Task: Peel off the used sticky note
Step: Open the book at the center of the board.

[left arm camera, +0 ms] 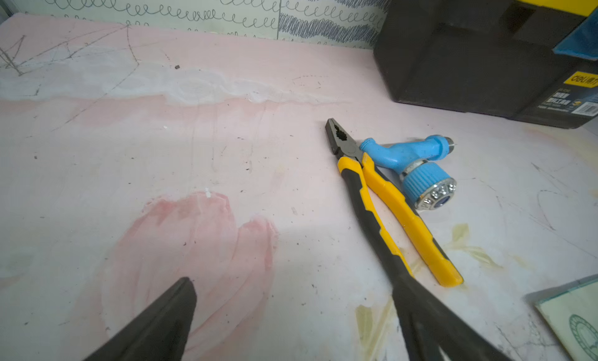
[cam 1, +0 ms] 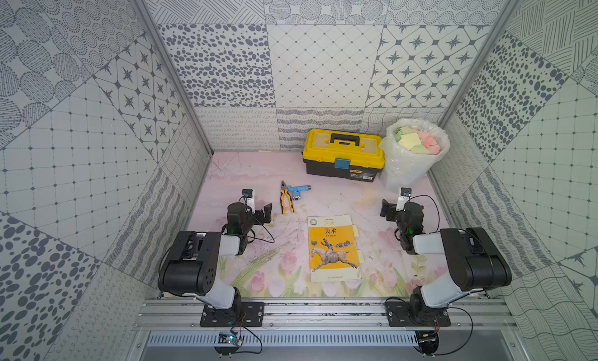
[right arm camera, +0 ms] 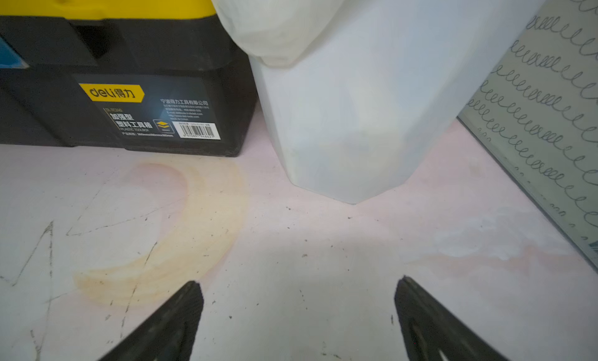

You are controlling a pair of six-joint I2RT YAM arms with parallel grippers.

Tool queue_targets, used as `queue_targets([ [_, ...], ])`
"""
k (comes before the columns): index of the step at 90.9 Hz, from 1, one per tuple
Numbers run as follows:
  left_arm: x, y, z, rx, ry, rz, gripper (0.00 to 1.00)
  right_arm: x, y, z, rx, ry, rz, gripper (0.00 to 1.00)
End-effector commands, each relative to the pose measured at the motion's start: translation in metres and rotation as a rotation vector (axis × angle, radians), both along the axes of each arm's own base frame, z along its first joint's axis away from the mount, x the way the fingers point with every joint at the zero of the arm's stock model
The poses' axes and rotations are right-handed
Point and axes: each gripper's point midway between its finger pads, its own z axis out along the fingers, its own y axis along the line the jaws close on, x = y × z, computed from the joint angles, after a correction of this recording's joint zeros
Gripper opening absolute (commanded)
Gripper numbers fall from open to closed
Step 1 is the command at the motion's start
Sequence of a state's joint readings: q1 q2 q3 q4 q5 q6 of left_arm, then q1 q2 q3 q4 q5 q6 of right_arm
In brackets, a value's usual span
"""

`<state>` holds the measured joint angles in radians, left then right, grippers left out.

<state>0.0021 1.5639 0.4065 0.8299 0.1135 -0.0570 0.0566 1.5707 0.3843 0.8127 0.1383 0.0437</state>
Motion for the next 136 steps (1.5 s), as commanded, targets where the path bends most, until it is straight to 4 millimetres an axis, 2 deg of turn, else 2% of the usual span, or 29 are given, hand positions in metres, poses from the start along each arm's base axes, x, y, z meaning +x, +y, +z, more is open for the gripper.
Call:
queue_targets([
  [1,0.002,0.000,0.002,0.018,-0.013,-0.004,0.99,0.009,0.003,0.024,0.001,-0.076,0.013,0.97],
  [45,0.002,0.000,0.002,0.016,-0.013,-0.005,0.99,0.008,0.003,0.023,0.001,-0.075,0.011,0.97],
  [53,0.004,0.008,0.001,0.021,-0.003,0.047,0.99,0.008,0.003,0.023,0.001,-0.075,0.012,0.97],
  [62,0.004,0.012,0.011,0.030,-0.013,0.082,0.99,0.012,0.003,0.037,-0.022,-0.064,-0.004,0.97],
  [70,0.001,0.009,0.029,0.041,0.018,0.079,0.99,0.018,0.004,0.053,-0.013,0.034,-0.037,0.97],
  [79,-0.005,0.010,0.050,0.010,0.028,0.127,0.99,0.020,0.005,0.074,0.095,0.095,-0.087,0.97],
  [88,-0.015,0.017,0.068,-0.171,0.050,0.261,0.99,0.015,0.024,0.092,0.265,0.100,-0.041,0.97],
  [91,-0.020,0.024,0.067,-0.256,0.097,0.346,0.99,0.013,0.030,0.096,0.310,0.097,-0.016,0.97],
  [95,-0.031,0.031,0.061,-0.371,0.191,0.470,0.99,0.006,0.041,0.104,0.468,0.089,0.000,0.97],
  [100,-0.047,0.034,0.045,-0.497,0.325,0.599,1.00,-0.006,0.044,0.098,0.633,0.132,-0.030,0.97],
  [102,-0.049,0.031,0.043,-0.539,0.363,0.596,1.00,-0.011,0.048,0.093,0.677,0.157,-0.012,0.97],
  [107,-0.047,0.006,0.041,-0.649,0.453,0.478,1.00,-0.018,0.058,0.092,0.750,0.182,0.061,0.97],
  [112,-0.051,-0.009,0.038,-0.700,0.515,0.437,1.00,-0.023,0.066,0.091,0.769,0.206,0.102,0.97],
  [127,-0.068,-0.055,0.034,-0.677,0.562,0.328,1.00,-0.045,0.096,0.074,0.800,0.324,0.195,0.96],
  [136,-0.077,-0.081,0.030,-0.647,0.612,0.261,1.00,-0.058,0.120,0.059,0.828,0.424,0.270,0.88],
])
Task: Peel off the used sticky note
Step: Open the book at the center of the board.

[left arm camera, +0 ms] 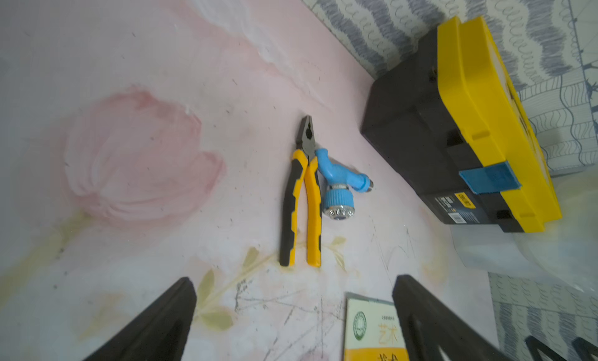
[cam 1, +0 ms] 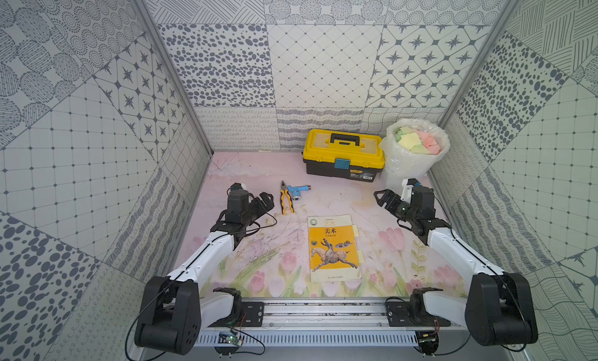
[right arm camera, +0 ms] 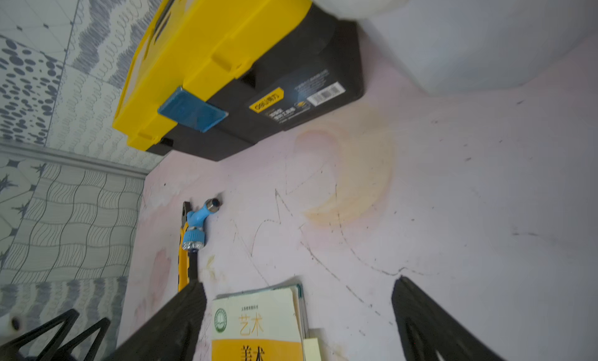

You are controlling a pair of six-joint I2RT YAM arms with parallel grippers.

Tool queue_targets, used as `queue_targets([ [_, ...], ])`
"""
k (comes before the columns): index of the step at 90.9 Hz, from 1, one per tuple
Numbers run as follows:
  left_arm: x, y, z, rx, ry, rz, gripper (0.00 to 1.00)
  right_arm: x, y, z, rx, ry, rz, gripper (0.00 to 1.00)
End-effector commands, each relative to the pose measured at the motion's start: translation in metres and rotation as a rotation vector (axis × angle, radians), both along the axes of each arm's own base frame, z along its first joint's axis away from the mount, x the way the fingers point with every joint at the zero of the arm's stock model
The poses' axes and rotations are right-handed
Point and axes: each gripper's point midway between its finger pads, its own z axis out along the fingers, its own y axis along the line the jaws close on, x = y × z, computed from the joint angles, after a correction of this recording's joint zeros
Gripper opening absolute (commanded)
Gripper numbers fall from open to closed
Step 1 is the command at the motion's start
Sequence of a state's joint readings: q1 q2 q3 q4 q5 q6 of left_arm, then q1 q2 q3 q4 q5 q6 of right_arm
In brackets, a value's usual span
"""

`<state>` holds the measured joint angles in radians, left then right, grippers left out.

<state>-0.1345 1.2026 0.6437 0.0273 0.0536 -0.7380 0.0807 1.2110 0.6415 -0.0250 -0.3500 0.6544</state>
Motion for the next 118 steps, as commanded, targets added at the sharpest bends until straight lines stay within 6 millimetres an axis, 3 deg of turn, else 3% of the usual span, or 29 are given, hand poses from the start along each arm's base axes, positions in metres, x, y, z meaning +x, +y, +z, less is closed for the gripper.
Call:
queue_targets([
  [1,-0.042,-0.046,-0.030,-0.154,0.247,-0.048,1.00,-0.019,0.033,-0.006,0.102,0.065,0.133,0.87],
  [20,-0.054,-0.099,-0.040,-0.154,0.311,-0.204,1.00,-0.037,0.062,-0.042,0.132,0.182,0.254,0.71],
  [27,-0.056,-0.115,-0.041,-0.159,0.331,-0.255,1.00,-0.041,0.069,-0.053,0.151,0.209,0.278,0.71],
  [52,-0.056,-0.151,-0.038,-0.144,0.343,-0.339,0.99,-0.051,0.079,-0.090,0.167,0.300,0.293,0.66],
  [63,-0.052,-0.155,-0.033,-0.140,0.334,-0.354,0.99,-0.059,0.079,-0.107,0.177,0.347,0.295,0.61],
  [82,-0.050,-0.158,-0.026,-0.142,0.324,-0.367,0.99,-0.062,0.080,-0.115,0.192,0.361,0.293,0.54],
  [105,-0.051,-0.158,-0.017,-0.142,0.303,-0.373,1.00,-0.061,0.086,-0.111,0.232,0.355,0.317,0.27],
  [118,-0.051,-0.158,-0.016,-0.141,0.299,-0.376,1.00,-0.059,0.087,-0.103,0.239,0.337,0.318,0.21],
])
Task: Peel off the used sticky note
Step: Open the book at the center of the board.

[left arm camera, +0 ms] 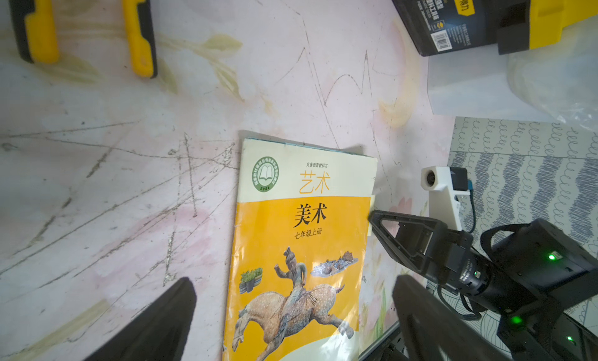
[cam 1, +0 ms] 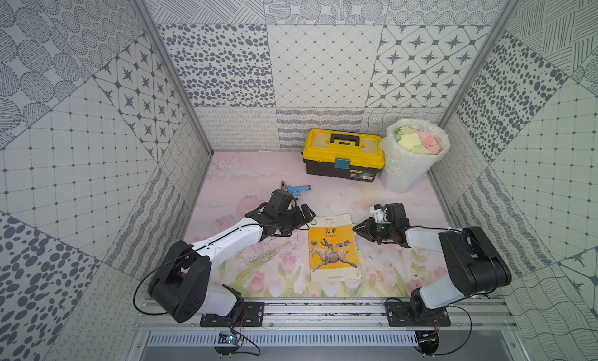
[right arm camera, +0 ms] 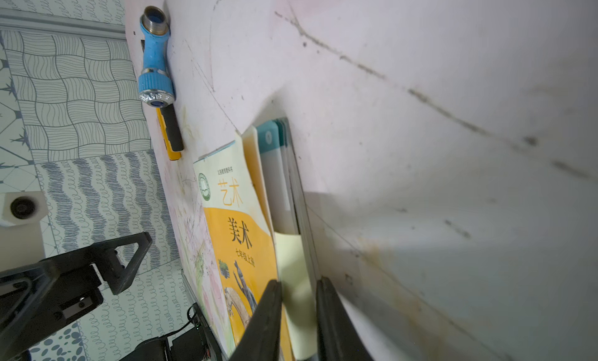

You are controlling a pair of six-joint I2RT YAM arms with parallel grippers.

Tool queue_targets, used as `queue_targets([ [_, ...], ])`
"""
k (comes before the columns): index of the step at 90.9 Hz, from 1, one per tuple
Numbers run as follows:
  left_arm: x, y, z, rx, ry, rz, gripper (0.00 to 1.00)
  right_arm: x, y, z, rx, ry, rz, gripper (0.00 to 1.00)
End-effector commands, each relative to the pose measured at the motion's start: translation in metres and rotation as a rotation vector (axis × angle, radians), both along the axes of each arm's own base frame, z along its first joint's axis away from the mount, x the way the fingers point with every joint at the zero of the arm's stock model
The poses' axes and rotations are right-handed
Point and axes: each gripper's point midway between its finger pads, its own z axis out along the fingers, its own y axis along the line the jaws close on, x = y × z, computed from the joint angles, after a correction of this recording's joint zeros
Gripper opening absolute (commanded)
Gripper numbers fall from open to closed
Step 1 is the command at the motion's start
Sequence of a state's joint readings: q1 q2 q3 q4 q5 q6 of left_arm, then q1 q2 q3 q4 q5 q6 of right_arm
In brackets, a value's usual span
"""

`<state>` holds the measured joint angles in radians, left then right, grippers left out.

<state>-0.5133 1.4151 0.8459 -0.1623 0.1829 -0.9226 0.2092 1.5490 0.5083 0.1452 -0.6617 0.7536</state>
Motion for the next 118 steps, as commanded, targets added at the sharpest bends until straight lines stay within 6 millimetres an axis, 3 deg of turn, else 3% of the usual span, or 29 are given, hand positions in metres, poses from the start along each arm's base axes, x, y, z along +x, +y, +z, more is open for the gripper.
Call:
queue_targets([
  [1,-0.004,-0.003,0.005,-0.008,0.003,-0.024,0.99,0.004,0.005,0.012,0.025,-0.048,0.011,0.21],
  [39,0.000,-0.018,0.012,-0.035,0.005,-0.072,1.00,0.003,0.007,0.037,0.045,-0.100,0.020,0.00],
  [67,0.008,-0.049,0.020,-0.067,0.003,-0.152,0.99,0.000,0.017,0.039,0.056,-0.102,0.051,0.00],
  [96,0.018,-0.079,0.020,-0.039,0.019,-0.205,1.00,-0.007,0.042,0.052,0.085,-0.123,0.110,0.00],
  [118,0.025,-0.095,0.002,0.068,0.063,-0.229,1.00,-0.015,0.054,0.051,0.088,-0.110,0.136,0.00],
])
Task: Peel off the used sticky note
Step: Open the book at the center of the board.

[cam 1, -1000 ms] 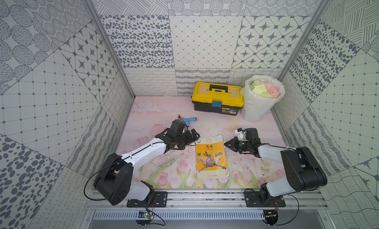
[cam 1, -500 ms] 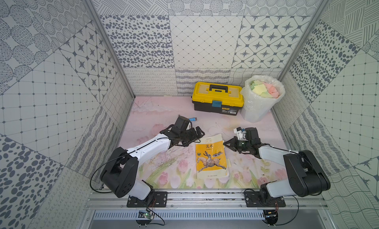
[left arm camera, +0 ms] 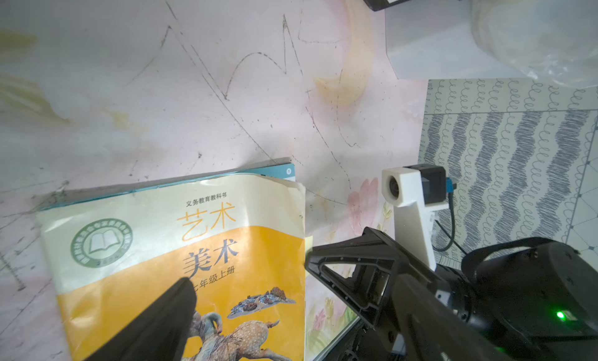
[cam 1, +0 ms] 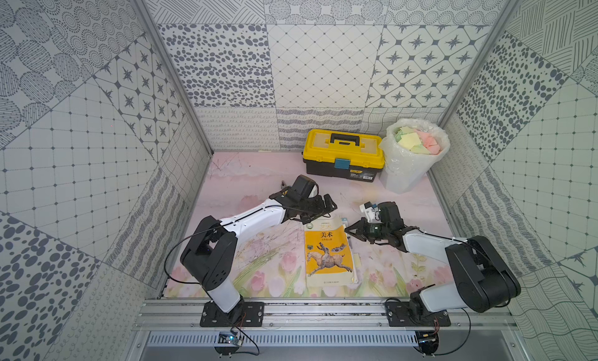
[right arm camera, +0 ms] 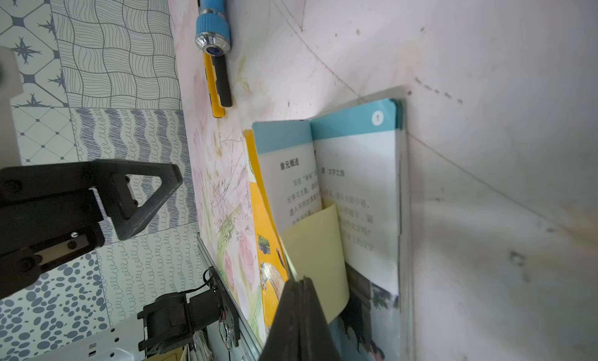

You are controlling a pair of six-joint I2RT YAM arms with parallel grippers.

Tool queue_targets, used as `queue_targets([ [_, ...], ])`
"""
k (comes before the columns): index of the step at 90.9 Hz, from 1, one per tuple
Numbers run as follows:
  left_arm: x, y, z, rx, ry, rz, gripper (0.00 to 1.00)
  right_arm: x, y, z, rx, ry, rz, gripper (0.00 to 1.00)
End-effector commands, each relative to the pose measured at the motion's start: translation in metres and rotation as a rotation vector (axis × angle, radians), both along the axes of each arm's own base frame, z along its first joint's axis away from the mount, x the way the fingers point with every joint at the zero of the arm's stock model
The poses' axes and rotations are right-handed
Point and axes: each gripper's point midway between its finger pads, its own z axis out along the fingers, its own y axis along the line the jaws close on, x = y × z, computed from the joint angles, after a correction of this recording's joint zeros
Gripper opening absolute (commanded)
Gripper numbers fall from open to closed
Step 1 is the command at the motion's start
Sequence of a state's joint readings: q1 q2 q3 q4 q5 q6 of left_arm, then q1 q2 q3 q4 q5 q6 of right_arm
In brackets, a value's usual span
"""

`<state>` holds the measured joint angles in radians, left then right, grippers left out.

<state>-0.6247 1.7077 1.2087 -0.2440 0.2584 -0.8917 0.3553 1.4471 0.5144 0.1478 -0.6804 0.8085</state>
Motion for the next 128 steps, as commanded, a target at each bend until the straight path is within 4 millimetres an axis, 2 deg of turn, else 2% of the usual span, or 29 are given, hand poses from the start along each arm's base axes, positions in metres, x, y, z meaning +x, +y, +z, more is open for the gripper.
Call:
queue_targets([
  [1,-0.004,-0.007,-0.018,0.106,0.035,-0.047,1.00,0.006,0.009,0.016,0.030,-0.048,0.011,0.00],
  [6,-0.004,-0.010,-0.024,0.131,0.046,-0.047,1.00,0.013,0.014,0.027,0.039,-0.075,0.015,0.00],
  [22,-0.004,-0.013,-0.043,0.216,0.093,-0.047,1.00,0.010,0.022,0.030,0.041,-0.082,0.031,0.00],
  [31,-0.002,-0.016,-0.047,0.249,0.100,-0.052,0.99,0.010,0.025,0.031,0.040,-0.086,0.037,0.00],
  [45,0.003,-0.016,-0.055,0.299,0.106,-0.046,0.93,0.010,0.029,0.032,0.043,-0.087,0.047,0.00],
  [66,0.010,-0.013,-0.063,0.331,0.092,-0.028,0.69,0.010,0.030,0.032,0.046,-0.087,0.046,0.00],
  [78,0.012,-0.017,-0.069,0.325,0.100,-0.031,0.63,0.008,0.030,0.033,0.048,-0.086,0.047,0.00],
  [97,0.013,-0.015,-0.073,0.338,0.097,-0.032,0.46,0.007,0.029,0.033,0.048,-0.090,0.046,0.00],
  [115,0.014,-0.012,-0.068,0.351,0.071,-0.032,0.15,0.007,0.028,0.033,0.046,-0.090,0.043,0.00],
  [128,0.013,-0.006,-0.062,0.367,0.041,-0.040,0.00,0.007,0.028,0.032,0.038,-0.093,0.042,0.00],
])
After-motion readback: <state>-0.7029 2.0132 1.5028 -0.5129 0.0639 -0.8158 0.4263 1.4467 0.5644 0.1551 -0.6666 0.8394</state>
